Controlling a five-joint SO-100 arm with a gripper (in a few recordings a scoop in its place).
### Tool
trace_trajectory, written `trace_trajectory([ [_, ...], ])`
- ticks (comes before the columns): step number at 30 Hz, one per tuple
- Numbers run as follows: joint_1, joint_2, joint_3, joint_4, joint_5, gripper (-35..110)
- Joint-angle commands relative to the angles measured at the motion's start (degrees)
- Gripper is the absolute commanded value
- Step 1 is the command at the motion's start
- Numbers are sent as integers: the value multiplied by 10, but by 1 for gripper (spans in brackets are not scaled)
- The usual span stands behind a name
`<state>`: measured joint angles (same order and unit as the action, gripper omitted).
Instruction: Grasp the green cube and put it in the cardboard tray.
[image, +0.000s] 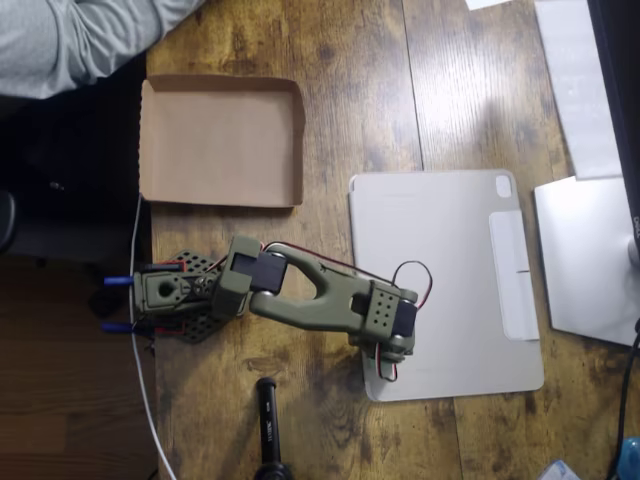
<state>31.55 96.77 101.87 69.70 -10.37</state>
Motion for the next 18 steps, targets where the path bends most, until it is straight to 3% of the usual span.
trace_trajectory([
  [1, 11, 18, 9, -7, -18, 16],
  [11, 18, 21, 33, -49, -25, 17],
  [18, 16, 20, 39, -57, -45, 6],
])
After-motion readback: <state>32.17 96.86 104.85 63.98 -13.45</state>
